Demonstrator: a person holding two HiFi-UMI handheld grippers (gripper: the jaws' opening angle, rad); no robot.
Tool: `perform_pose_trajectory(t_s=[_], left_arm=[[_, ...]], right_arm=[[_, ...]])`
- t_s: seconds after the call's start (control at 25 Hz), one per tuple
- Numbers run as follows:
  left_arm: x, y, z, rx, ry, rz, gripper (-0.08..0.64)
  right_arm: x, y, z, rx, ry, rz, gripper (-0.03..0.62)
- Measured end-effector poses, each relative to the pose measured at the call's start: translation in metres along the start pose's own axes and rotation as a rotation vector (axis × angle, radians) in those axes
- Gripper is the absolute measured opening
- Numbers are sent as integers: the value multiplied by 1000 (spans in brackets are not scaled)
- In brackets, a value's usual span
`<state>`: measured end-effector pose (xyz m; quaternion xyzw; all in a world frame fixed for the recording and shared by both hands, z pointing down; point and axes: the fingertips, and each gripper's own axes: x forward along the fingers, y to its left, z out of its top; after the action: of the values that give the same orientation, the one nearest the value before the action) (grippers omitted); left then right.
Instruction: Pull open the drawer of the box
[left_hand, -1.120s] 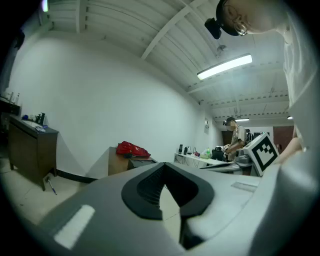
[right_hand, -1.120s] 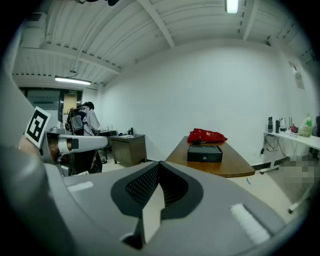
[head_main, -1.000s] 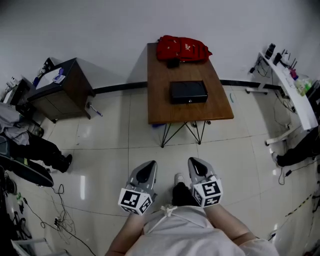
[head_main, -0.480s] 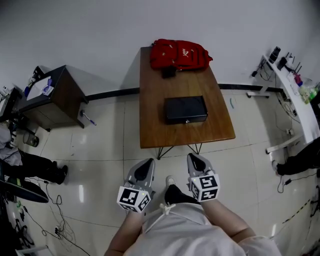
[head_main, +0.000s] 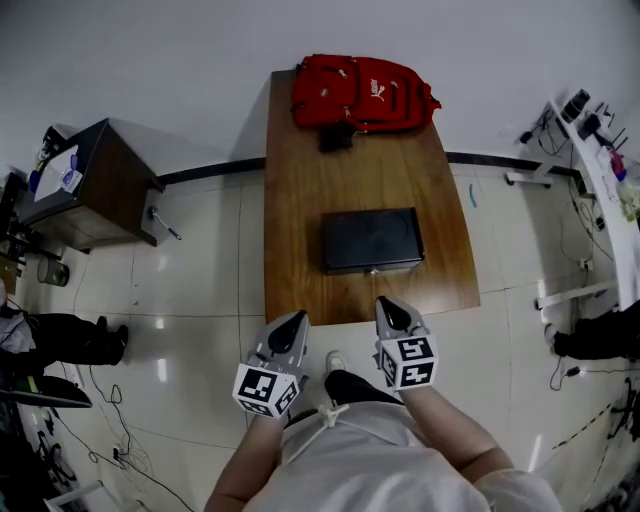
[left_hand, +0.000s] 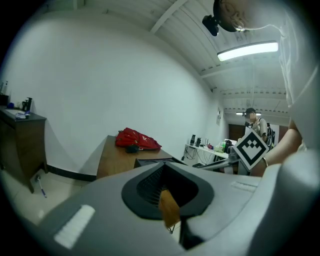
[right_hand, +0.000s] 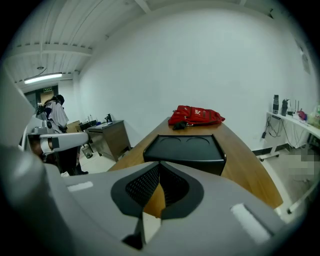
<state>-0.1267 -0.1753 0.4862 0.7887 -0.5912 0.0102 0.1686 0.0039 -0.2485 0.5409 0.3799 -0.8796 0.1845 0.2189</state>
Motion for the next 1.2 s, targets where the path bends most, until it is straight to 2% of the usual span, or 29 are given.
perform_pose_trajectory(t_s=[0.2,0.4,0.72,0.8,0.96,1.2], left_arm=[[43,21,-18,-16,64,1,6],[72,39,-32,-32,109,2,6],[86,55,-40,-63,143,-1,6],[89,57,-39,-66,134,-9,6],[95,58,-34,-61,121,-35,6],[100,54,-30,-54,122,-59,6]], right_arm=[[45,-30,-15,8,95,-19,9],[78,-43,-33,9,173,-37,50],[110,-55,-48,72,257,-45,137],[114,-59,-48,103,261,-58,138],[114,-64,-50,170,256,-91,101],[117,-63,-50,181,266,-90,77]])
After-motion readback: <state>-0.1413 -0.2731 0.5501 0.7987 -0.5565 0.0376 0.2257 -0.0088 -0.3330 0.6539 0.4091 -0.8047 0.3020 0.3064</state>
